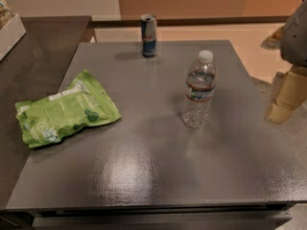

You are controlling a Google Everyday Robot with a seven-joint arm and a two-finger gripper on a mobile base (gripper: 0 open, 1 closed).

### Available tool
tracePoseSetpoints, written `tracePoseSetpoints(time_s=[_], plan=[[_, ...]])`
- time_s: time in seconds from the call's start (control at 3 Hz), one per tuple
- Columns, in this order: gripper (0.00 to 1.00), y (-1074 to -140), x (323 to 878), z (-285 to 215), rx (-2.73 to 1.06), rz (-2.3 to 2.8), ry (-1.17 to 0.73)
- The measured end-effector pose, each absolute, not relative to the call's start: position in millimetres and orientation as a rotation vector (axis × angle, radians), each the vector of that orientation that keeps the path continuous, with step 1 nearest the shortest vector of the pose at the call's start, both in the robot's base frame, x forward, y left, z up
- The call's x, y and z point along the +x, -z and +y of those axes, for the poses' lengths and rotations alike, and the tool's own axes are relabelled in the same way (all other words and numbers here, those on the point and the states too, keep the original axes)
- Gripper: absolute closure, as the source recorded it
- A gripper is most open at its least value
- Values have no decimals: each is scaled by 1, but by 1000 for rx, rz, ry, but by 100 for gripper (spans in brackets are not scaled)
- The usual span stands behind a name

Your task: Move water bottle near redbull can

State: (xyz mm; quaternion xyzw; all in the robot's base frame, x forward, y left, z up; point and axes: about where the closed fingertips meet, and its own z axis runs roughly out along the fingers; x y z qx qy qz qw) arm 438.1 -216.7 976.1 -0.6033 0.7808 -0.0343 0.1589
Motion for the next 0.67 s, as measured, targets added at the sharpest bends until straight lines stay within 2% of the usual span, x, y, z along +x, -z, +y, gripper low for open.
tracePoseSetpoints(time_s=[0.67], plan=[[0,-968,447,-203,-1708,2210,25]])
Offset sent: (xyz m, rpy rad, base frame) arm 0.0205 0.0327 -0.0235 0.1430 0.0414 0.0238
